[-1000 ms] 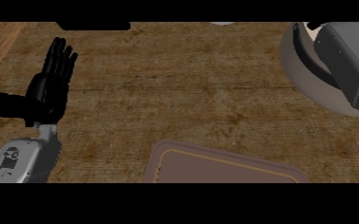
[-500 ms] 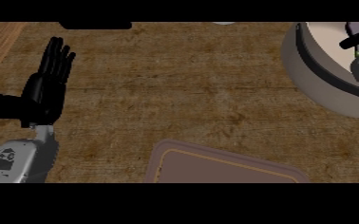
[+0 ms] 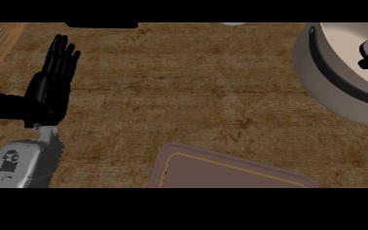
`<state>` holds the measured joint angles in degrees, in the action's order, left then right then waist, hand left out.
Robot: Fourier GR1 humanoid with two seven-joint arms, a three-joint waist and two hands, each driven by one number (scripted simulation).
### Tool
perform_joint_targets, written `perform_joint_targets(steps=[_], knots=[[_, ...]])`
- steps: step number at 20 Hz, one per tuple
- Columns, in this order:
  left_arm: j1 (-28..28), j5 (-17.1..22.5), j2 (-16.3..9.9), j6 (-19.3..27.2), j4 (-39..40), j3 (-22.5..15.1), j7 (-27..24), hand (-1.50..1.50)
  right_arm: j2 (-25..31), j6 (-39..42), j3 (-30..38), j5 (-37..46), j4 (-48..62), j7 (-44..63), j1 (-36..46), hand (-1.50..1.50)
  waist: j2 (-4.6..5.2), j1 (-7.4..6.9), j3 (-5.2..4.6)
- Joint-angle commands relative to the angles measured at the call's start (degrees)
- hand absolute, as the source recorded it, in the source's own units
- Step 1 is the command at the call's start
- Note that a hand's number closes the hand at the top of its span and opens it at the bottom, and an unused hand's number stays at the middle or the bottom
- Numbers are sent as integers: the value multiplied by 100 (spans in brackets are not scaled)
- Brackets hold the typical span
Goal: Pick the eggplant from the tray and place it in the pot
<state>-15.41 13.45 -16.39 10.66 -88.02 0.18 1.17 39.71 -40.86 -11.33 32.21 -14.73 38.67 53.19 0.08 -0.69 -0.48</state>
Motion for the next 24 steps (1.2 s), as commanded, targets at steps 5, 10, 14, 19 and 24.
perform_joint_targets(steps=[5,10,14,19,24], knots=[[-158,30,34,-139,87,-19,77,0,-10,604,910,-990,-140,-1638,-328,-150,86,-103,70],[-33,-190,122,11,19,-60,-45,0,5,57,1249,-1226,-474,-2543,-519,-150,38,-29,62],[-331,-120,100,-8,215,81,29,0,-192,-658,1810,-1699,-789,-2892,-545,-150,32,20,62],[-18,-66,-18,-109,61,214,66,0,-203,-1090,2489,-2309,-1264,-3176,-798,-150,-9,66,55],[-111,-282,197,-21,218,68,-8,0,-82,-1069,3050,-2784,-1677,-3909,-1112,-150,8,50,54]])
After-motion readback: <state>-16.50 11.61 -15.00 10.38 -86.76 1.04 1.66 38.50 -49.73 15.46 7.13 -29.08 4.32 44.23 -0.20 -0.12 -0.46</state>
